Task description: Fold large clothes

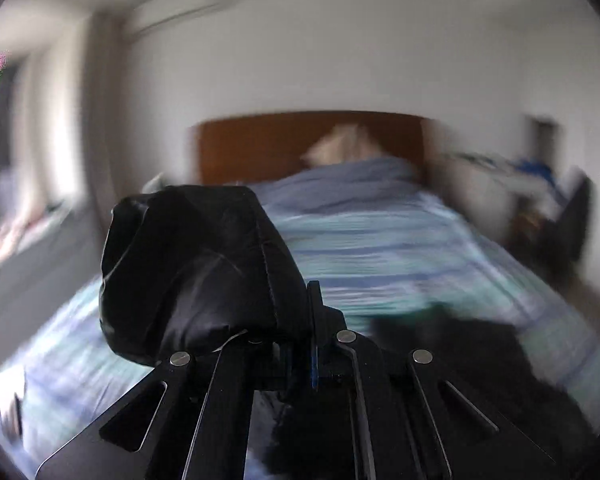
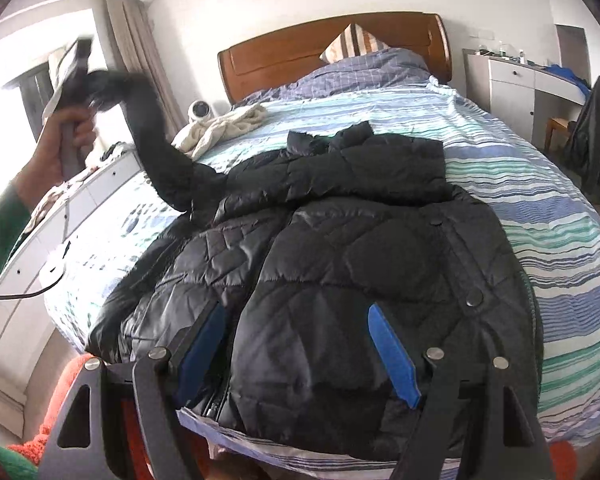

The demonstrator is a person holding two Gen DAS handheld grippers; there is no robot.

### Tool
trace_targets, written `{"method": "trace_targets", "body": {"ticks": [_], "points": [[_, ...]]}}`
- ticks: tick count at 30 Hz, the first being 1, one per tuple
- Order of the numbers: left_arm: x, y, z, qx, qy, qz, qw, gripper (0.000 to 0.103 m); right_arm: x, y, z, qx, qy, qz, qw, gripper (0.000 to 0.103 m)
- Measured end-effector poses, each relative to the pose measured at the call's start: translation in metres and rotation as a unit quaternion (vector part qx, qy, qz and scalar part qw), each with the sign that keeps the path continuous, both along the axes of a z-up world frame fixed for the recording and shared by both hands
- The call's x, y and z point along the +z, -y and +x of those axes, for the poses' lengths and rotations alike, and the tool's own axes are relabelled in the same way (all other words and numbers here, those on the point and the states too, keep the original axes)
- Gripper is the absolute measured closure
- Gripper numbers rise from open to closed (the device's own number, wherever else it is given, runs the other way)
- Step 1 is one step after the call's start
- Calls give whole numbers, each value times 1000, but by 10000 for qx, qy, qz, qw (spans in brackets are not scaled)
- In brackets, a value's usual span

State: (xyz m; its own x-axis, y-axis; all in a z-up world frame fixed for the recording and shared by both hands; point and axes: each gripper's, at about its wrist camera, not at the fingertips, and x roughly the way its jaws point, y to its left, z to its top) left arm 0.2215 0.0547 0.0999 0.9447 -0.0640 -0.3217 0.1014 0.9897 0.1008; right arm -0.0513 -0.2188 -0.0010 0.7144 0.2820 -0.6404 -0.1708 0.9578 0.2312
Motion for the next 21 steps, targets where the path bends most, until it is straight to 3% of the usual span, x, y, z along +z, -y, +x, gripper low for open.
{"method": "trace_targets", "body": {"ticks": [2,5,7,8,10,12,14,16,19,21], "points": [[-11,60,-6,-590,-16,488,9971,98,1,9,-4,-139,29,53,9999,27],[-70,161,-13,-1602,-566,1335,9764,86,3,26,-9,-408,59,116,9991,27],[-124,206,-18,-2072,-1274,1710,9548,29,3,39,-13,-593,55,141,9981,27],[-141,218,-23,-2148,-1406,1867,9483,23,2,46,-15,-704,53,157,9974,27],[-187,239,-45,-2382,-1666,2369,9270,23,2,59,-20,-878,57,165,9960,27],[-202,239,-68,-2515,-1758,2571,9164,23,-1,72,-26,-1080,49,162,9940,27],[-201,222,-82,-2544,-1875,2437,9169,21,-5,86,-27,-1241,-9,145,9922,27],[-192,199,-93,-2503,-2036,2109,9227,14,-9,95,-19,-1300,-83,106,9914,27],[-181,165,-95,-2272,-2123,1724,9347,9,-1,105,10,-1239,-60,261,9919,27],[-173,128,-91,-1872,-2155,1519,9463,9,13,104,40,-1044,138,455,9934,27]]}}
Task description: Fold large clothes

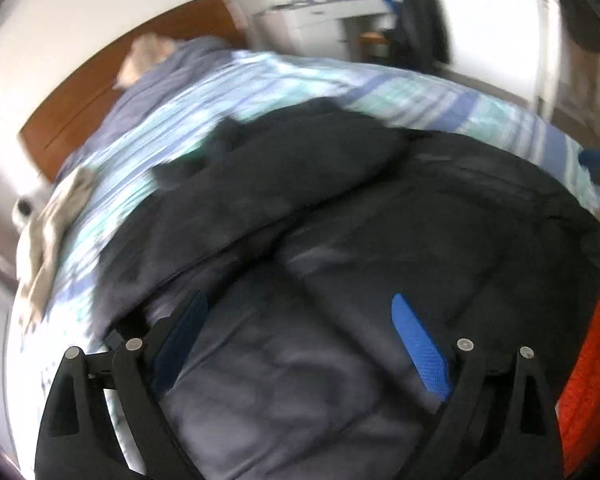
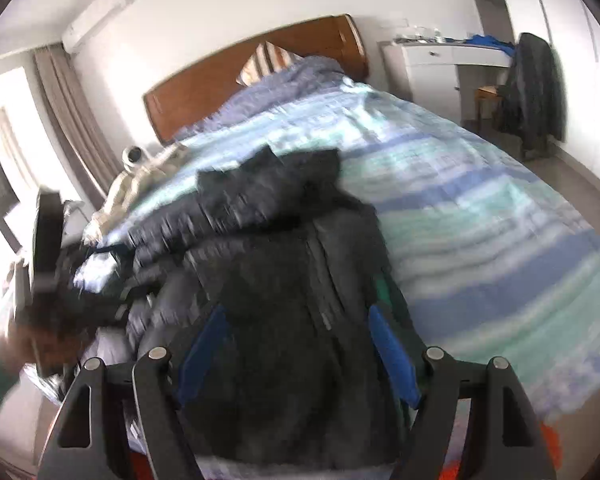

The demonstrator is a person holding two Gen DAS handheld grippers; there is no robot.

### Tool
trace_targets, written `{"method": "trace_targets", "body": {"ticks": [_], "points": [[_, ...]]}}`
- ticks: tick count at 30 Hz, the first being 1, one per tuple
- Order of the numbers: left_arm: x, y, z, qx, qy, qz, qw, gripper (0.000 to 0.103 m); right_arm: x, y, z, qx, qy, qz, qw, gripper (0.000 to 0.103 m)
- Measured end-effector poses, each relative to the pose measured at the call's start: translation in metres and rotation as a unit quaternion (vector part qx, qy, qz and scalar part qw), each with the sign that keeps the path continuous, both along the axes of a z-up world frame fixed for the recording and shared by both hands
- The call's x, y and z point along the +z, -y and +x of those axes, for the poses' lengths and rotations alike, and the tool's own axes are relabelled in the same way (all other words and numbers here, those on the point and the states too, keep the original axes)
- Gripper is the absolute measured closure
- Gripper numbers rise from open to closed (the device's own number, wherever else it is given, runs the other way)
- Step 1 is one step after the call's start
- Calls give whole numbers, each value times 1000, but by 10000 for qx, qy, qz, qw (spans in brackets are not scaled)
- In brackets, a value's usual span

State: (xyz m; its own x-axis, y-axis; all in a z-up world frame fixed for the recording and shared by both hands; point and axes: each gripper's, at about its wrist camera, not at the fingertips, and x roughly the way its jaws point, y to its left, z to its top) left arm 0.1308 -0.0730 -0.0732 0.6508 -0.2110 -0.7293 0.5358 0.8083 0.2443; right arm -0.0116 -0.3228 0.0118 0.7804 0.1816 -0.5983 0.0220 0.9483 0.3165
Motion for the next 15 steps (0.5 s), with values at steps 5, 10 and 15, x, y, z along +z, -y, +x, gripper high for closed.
{"method": "trace_targets", "body": {"ticks": [5,10,15], "points": [[0,-67,7,970,1,-191,9951,9,7,-6,108,208,-218,348,9989,27],[-4,-105,4,1516,-47,-443,9874,8,-35,-3,192,-552,-593,-95,9967,27],[-14,-110,27,1616,-161,-342,9861,7,-73,-37,226,585,-835,-189,9946,27]]}}
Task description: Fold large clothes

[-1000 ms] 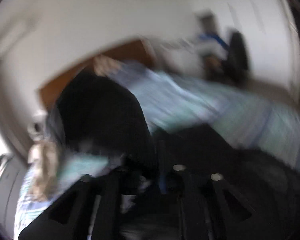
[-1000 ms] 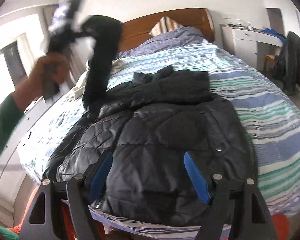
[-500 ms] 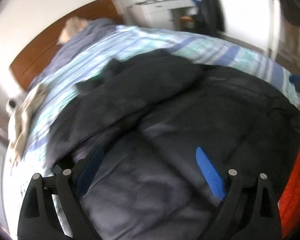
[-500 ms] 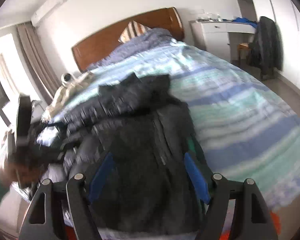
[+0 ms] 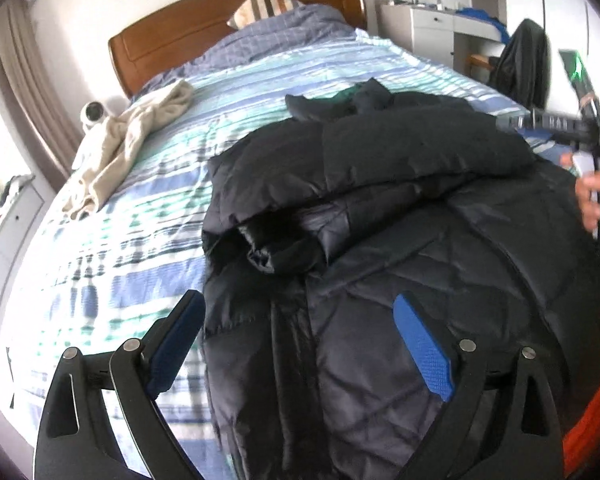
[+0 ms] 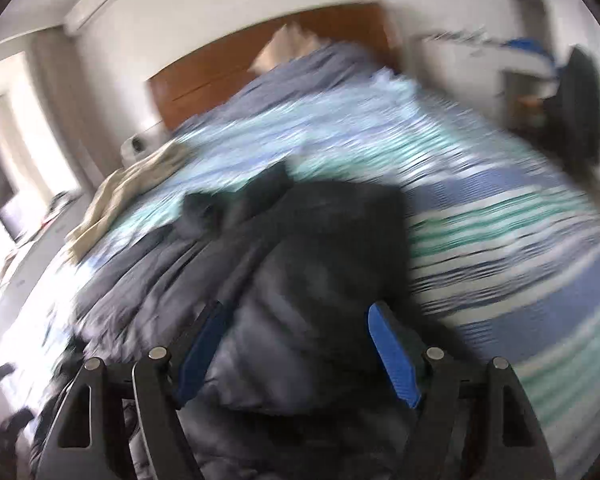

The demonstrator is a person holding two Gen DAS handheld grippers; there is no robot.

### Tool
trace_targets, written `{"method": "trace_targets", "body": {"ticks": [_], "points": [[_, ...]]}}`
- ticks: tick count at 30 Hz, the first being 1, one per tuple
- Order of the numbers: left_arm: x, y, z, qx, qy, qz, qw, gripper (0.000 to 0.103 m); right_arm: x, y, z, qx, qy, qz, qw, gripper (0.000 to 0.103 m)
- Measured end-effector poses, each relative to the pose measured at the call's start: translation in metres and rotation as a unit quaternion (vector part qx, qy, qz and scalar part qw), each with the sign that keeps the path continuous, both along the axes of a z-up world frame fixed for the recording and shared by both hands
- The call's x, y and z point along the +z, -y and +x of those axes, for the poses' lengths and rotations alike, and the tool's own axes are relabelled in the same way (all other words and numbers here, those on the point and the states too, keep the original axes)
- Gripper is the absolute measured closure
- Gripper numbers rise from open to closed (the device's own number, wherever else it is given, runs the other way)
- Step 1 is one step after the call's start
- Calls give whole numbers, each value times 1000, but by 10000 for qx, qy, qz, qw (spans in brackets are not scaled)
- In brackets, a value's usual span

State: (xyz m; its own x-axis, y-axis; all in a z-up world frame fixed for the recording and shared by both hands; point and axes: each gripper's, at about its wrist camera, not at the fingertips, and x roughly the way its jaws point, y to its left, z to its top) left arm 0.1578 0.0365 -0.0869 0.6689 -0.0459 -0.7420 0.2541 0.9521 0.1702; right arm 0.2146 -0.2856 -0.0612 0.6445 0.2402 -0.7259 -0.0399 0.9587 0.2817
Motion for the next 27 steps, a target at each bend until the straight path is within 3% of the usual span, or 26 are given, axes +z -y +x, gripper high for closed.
{"method": "trace_targets", "body": {"ticks": [2,5,7,10,13,16,20,25,27], "points": [[9,2,17,73,116,-81,9999,7,-36,2,17,52,-901,-74,9959,27],[22,12,74,393,250,-402,9981,4,-51,22,20,-119,-1077,664,9919,24],[18,18,110,680,234,-573,9958,4,-53,24,22,-123,-1115,754,9908,24],[-6,26,151,931,55,-620,9937,4,-55,18,22,-94,-1101,592,9921,24],[-72,29,184,1079,-799,-543,9895,3,-54,14,24,-90,-1045,473,9934,24],[-90,22,182,1080,-723,-783,9884,2,-56,12,19,-96,-989,380,9943,24],[-90,26,184,975,-849,-609,9897,2,-59,11,18,-109,-888,302,9955,24],[-56,29,166,890,-745,-311,9928,9,-53,13,11,-152,-804,259,9963,24],[-29,28,146,704,-400,-457,9957,8,-42,13,7,-222,-890,178,9956,24]]}}
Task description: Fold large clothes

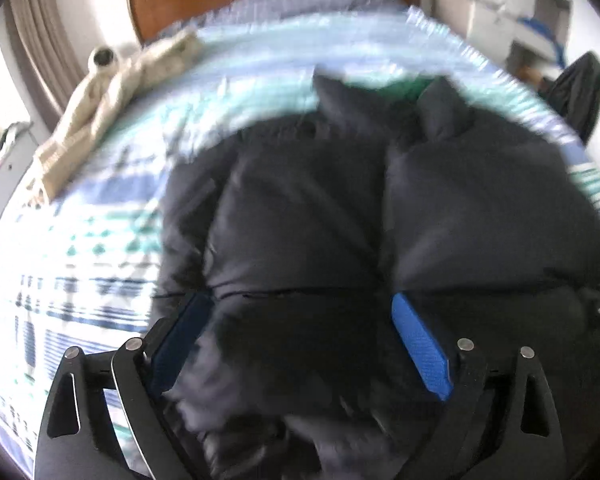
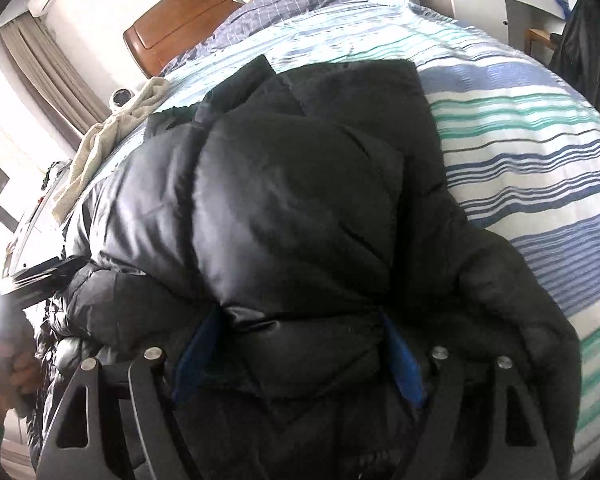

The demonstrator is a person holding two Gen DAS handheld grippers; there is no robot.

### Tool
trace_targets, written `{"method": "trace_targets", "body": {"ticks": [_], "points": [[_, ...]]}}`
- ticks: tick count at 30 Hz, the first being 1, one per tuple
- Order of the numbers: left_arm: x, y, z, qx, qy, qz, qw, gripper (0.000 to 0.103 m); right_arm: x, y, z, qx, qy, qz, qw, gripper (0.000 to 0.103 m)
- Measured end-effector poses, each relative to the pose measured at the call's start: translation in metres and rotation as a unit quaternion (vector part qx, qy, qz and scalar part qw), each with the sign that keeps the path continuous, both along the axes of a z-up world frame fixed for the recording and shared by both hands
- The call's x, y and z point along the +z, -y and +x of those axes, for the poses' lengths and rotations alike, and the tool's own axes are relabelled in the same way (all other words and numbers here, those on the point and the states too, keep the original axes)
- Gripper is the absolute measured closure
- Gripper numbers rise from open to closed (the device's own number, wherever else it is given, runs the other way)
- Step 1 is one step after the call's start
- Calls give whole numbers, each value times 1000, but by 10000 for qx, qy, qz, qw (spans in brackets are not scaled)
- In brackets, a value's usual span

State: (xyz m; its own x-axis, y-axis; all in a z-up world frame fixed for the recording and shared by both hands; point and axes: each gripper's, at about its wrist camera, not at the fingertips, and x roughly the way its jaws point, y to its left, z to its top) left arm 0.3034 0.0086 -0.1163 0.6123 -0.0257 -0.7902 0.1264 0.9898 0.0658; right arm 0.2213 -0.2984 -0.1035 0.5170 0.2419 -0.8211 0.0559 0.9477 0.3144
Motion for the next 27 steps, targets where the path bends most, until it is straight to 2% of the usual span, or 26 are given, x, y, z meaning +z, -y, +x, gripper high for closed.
{"method": "trace_targets", "body": {"ticks": [3,6,8,10,12,13,16,17,18,23,27], "points": [[32,1,-15,-231,503,-56,9985,4,31,-2,-11,-110,84,-322,9994,24],[50,5,-10,-335,793,-74,9963,3,70,-9,-20,-114,603,-563,9965,24],[50,6,4,-288,830,-37,9961,3,90,-15,-16,-77,893,-513,9946,24],[40,6,20,-92,784,7,9969,3,98,-24,-3,70,1043,-453,9935,24],[22,1,31,205,606,-100,9979,3,89,-31,13,140,977,-517,9938,24],[12,-4,33,296,528,-158,9980,3,74,-33,23,196,821,-535,9950,24],[-35,-17,45,639,-165,-240,9975,1,15,-32,40,250,52,-702,9972,24],[-51,-23,45,571,-302,-480,9968,1,5,-31,38,315,133,-653,9973,24],[-57,-30,43,573,-259,-753,9952,1,1,-31,35,334,292,-662,9968,24],[-62,-29,54,554,-542,-786,9939,1,-5,-37,33,314,352,-912,9947,24],[-48,-29,49,534,-609,-636,9947,1,-6,-32,29,319,406,-784,9956,23]]}}
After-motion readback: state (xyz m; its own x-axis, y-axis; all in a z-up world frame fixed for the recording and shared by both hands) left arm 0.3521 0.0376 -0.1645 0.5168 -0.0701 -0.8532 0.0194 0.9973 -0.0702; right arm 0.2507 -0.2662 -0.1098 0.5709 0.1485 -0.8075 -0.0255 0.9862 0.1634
